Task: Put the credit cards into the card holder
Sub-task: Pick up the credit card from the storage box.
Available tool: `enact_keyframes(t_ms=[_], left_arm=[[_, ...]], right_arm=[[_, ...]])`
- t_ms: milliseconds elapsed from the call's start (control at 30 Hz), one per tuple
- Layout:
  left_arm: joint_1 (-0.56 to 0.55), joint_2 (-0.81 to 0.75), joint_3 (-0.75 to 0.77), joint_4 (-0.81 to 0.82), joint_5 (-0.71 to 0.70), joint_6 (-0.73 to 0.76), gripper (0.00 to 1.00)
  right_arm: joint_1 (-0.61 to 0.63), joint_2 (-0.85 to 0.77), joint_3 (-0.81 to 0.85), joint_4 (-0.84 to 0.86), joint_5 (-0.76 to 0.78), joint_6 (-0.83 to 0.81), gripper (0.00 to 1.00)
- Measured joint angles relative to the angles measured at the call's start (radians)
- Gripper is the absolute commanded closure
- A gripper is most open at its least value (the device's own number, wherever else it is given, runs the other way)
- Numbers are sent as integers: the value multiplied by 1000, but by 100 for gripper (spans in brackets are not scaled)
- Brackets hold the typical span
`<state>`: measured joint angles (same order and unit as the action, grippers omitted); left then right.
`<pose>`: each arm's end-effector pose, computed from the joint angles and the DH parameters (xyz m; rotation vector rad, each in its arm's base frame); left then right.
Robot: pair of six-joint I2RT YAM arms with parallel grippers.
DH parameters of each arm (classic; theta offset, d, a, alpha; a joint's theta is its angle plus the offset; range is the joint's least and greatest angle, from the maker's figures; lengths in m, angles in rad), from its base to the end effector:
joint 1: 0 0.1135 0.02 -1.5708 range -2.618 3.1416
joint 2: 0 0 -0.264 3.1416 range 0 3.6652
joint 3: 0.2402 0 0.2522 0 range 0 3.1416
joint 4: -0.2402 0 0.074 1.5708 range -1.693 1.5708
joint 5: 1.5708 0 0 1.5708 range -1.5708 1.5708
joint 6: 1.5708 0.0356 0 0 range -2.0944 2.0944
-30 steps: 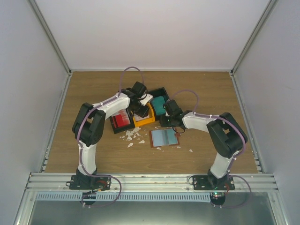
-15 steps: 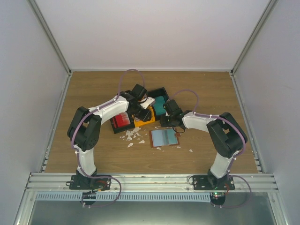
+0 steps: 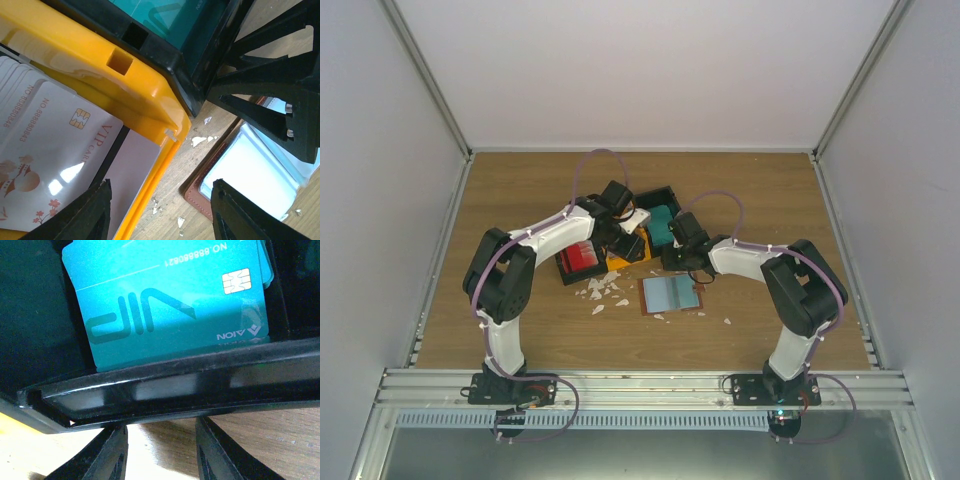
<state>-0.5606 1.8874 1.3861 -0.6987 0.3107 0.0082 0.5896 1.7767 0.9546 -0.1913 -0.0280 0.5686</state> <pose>0.3202 -0.2139 0.1987 0.8693 2.6790 -0.5682 0.2842 0.1913 0.1403 -0.0385 2.6545 0.4468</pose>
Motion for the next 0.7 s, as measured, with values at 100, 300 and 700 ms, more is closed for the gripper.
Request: enact_keyframes(t_ms=[100, 300, 700], left_arm=[[-2, -1, 0, 6, -16, 2, 37], [-3, 0, 0, 7, -85, 10, 41], [-8, 16, -1, 16, -158, 8, 83]], right_arm=[[0, 0, 0, 0, 0, 0, 61], [0, -14, -5, 2, -7, 0, 61], [0, -64, -8, 13, -11, 0, 61]])
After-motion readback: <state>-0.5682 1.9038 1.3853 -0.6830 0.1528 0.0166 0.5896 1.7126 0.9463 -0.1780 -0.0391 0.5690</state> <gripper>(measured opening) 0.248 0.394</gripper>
